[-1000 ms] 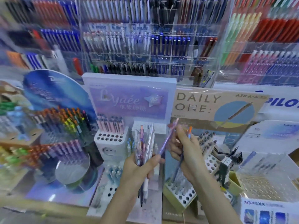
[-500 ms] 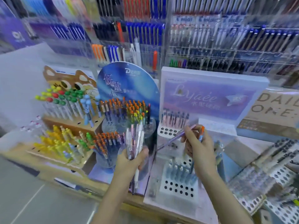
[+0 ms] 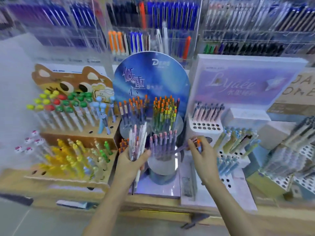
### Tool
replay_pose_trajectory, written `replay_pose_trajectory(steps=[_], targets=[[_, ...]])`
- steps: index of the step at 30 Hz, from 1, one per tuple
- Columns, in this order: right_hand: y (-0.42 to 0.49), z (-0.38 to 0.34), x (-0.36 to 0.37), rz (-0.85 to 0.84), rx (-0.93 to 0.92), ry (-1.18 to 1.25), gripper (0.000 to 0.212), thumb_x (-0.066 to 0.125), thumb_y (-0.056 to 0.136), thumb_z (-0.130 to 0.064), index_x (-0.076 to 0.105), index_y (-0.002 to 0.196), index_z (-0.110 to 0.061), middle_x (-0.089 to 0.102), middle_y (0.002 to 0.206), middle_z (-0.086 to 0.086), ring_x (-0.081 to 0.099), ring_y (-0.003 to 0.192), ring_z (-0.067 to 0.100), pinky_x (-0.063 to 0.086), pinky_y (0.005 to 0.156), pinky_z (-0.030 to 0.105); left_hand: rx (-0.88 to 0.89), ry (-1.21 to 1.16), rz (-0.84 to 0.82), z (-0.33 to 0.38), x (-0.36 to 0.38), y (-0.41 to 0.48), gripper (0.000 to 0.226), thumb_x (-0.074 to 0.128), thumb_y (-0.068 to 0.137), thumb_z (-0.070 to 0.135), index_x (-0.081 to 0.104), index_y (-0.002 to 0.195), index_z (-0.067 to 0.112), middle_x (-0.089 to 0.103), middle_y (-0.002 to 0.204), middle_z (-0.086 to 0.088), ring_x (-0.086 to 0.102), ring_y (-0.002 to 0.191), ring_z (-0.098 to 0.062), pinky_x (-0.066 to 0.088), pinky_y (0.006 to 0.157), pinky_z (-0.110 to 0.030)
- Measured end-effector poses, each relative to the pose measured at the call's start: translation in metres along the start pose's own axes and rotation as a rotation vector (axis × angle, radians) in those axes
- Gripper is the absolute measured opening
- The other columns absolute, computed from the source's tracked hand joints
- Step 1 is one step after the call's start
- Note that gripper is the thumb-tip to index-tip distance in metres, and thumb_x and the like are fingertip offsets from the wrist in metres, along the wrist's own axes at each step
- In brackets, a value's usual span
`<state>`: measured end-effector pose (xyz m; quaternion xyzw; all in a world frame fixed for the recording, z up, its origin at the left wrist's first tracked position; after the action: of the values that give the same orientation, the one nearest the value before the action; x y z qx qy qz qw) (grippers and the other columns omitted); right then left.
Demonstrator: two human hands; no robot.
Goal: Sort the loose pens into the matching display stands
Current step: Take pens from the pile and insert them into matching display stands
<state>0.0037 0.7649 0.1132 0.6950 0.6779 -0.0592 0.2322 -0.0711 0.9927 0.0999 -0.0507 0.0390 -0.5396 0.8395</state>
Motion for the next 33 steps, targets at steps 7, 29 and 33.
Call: replay_pose_trajectory(steps=[7, 29, 33], targets=[[0.002, -0.007, 0.008, 0.066, -0.007, -0.079, 0.011, 0.053, 0.097, -0.021, 0.059, 0.095, -0.011, 0.062, 0.079, -0.003, 0.054, 0.073, 0.000, 0.038, 0.063, 0.013, -0.015, 0.016, -0.026, -0.011, -0.019, -0.001, 0.011, 0.072, 0.082, 0.013, 0.061, 0.079, 0.012, 0.054, 0.048, 0.000, 0.048, 0.045, -0.011, 0.043, 0.048, -0.019], [0.005, -0.024, 0.023, 0.085, -0.129, -0.258, 0.023, 0.058, 0.094, -0.022, 0.046, 0.076, -0.015, 0.039, 0.053, -0.011, 0.047, 0.054, 0.003, 0.031, 0.048, 0.014, -0.029, -0.081, -0.106, -0.004, -0.012, -0.001, 0.012, 0.069, 0.084, 0.014, 0.058, 0.080, 0.009, 0.046, 0.049, -0.004, 0.041, 0.039, -0.009, 0.038, 0.043, -0.018], [0.007, -0.016, 0.034, 0.017, -0.090, -0.297, 0.022, 0.057, 0.094, -0.023, 0.051, 0.077, -0.011, 0.041, 0.054, -0.011, 0.042, 0.050, 0.005, 0.029, 0.048, 0.017, -0.018, -0.082, -0.111, -0.002, -0.013, -0.002, 0.013, 0.066, 0.086, 0.012, 0.057, 0.078, 0.007, 0.042, 0.042, 0.000, 0.038, 0.038, -0.008, 0.036, 0.043, -0.016]])
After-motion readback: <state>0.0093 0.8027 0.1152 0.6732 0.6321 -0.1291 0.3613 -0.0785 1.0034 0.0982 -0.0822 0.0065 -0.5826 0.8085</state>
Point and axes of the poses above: each hand's wrist, its own y-axis towards the middle knuckle, its own x-axis out of the palm, z = x × y, the point moved 8 cm from there along y, towards the middle knuckle
